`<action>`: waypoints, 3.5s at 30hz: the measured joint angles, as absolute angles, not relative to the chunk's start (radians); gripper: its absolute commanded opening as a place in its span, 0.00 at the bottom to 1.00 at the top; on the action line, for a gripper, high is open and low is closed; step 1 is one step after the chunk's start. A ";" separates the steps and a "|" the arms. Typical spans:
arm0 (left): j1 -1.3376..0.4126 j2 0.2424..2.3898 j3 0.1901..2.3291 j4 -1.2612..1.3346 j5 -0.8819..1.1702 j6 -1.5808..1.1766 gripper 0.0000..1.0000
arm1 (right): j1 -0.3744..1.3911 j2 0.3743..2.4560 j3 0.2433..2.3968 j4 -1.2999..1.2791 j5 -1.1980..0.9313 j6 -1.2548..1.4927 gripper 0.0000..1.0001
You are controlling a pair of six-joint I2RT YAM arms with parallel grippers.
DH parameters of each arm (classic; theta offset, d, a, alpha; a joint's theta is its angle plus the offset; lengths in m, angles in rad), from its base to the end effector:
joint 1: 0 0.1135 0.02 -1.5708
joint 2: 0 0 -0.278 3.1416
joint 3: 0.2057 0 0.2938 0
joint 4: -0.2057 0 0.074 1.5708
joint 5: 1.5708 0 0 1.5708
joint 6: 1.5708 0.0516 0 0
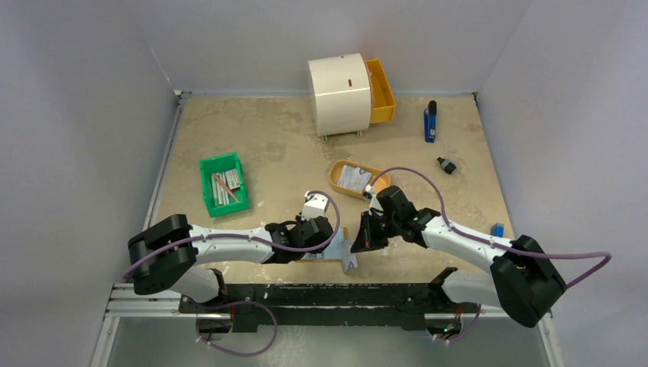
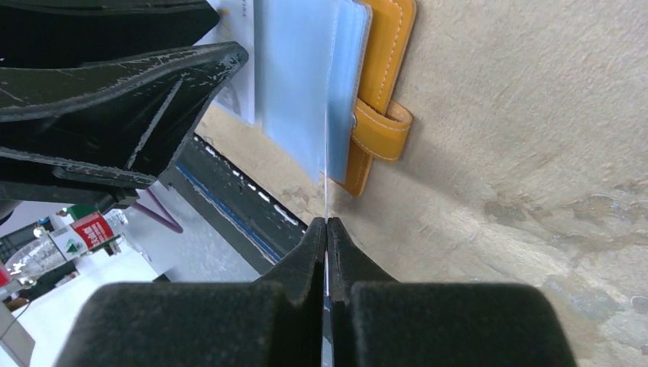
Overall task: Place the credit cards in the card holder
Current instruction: Turn over the card slot in the card holder, then insert the credit card into the card holder.
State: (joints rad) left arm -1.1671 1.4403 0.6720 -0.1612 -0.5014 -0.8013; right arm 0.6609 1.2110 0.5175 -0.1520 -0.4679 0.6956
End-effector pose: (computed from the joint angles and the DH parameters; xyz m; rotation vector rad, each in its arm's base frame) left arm 0.1421 -0.2695 0.1369 0.2323 2.3614 -0.3188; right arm 0.1920 0.1788 0.1462 -0.1927 2.6422 1.1177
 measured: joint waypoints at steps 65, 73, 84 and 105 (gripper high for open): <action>-1.166 1.376 0.568 -0.115 -0.608 -0.890 0.17 | 0.741 1.327 0.599 0.048 -0.436 0.794 0.00; -1.166 1.376 0.568 -0.117 -0.611 -0.907 0.17 | 0.733 1.364 0.586 0.060 -0.440 0.820 0.00; -1.165 1.370 0.566 -0.117 -0.606 -0.907 0.17 | 0.719 1.369 0.549 0.120 -0.487 0.853 0.00; -1.165 1.357 0.558 -0.121 -0.598 -0.925 0.16 | 0.703 1.339 0.497 0.197 -0.516 0.887 0.00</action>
State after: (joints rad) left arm -1.1652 1.3567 0.5575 -0.1211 -0.5983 -0.9249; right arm 0.7033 1.3388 0.4969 0.1967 -0.5159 0.8871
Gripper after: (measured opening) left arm 0.162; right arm 0.004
